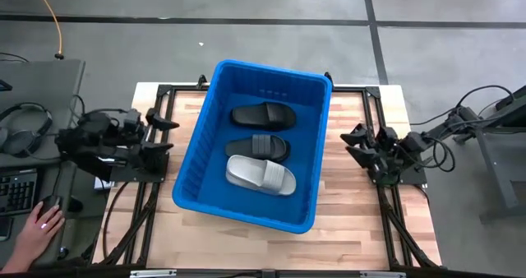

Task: Pick and place slides into bin
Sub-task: Return to Home Position

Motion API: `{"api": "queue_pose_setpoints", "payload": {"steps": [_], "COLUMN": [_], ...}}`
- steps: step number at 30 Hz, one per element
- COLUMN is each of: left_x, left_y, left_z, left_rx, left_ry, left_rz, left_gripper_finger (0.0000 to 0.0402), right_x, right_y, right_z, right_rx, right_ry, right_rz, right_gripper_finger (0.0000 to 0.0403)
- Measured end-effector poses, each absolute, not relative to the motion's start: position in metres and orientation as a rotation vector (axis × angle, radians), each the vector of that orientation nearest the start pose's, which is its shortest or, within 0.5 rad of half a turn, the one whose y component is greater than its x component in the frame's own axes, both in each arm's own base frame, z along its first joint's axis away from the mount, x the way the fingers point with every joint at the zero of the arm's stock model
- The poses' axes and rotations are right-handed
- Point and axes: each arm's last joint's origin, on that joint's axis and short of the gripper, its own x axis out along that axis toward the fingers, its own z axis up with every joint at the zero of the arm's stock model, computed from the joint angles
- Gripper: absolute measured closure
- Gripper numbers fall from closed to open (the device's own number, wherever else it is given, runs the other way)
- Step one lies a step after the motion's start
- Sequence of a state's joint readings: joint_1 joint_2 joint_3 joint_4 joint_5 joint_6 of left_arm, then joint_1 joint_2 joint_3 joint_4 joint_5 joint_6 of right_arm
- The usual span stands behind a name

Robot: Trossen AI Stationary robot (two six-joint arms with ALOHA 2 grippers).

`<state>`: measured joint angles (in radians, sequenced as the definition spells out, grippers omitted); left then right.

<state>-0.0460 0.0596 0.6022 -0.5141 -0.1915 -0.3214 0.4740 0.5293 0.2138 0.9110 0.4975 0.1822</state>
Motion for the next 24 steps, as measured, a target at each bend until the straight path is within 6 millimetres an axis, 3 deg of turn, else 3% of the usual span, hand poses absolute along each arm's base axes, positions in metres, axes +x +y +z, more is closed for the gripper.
{"api": "queue_pose_setpoints", "payload": {"steps": [2,4,7,9,13,24], "left_x": [0.033,0.039,0.047,0.051,0.049,0.049], "left_y": [0.003,0.002,0.001,0.001,0.001,0.001], "left_z": [0.288,0.290,0.295,0.287,0.290,0.289], "left_rx": [-0.328,-0.306,-0.250,-0.241,-0.221,-0.126], "left_ry": [-0.112,-0.175,-0.189,-0.117,-0.138,-0.133], "left_rz": [0.112,0.066,0.033,0.049,0.039,0.064], "left_gripper_finger": [0.0034,0.0034,0.0034,0.0034,0.0034,0.0034], "right_x": [0.114,0.113,0.114,0.114,0.113,0.119], "right_y": [0.042,0.042,0.042,0.041,0.039,0.043], "right_z": [0.269,0.270,0.266,0.262,0.260,0.246], "right_rx": [0.466,0.448,0.384,0.348,0.431,0.439], "right_ry": [-0.521,-0.521,-0.475,-0.427,-0.417,-0.276], "right_rz": [0.005,0.008,-0.037,-0.092,-0.131,-0.082], "right_gripper_finger": [0.0185,0.0184,0.0187,0.0187,0.0184,0.0183]}}
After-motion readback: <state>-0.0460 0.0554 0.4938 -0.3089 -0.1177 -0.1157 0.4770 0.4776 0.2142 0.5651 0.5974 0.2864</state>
